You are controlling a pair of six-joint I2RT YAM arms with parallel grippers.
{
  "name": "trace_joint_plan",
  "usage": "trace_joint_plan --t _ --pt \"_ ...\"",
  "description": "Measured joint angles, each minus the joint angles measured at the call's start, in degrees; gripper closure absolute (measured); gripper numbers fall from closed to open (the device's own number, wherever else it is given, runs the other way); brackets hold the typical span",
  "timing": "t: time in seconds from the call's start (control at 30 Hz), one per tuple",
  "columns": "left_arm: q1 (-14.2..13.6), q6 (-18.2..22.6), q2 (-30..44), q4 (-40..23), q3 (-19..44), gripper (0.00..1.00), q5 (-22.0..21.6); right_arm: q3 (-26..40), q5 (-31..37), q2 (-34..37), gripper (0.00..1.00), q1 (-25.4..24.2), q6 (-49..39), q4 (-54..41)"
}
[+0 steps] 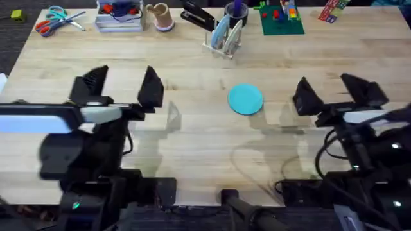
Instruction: Pick up the plates from the table one by one and place each into a slot on the dish rack.
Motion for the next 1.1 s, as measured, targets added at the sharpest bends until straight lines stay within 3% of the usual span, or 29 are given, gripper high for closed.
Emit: trace_joint_plan --t 0.23,0.43,0.8,1.1 --pt "0.0 -0.2 1.5 -6.8 10.5 0.007 0.0 10.8 1.4 2.3 0.007 0.0 0.0 -0.6" --pt "0.0 -0.2 9.5 -13.1 21.3 0.007 0.1 19.9 1.8 10.7 0.007 0.0 0.0 -1.6" --pt "0.0 -0.4 32.9 -35.6 45.1 0.007 0.1 41.2 1.7 31.3 0.007 0.0 0.0 -28.0" --pt "0.0 -0.4 52.0 -52.6 60.8 0.007 0.7 50.8 1.7 46.6 0.007 0.0 0.0 -42.8"
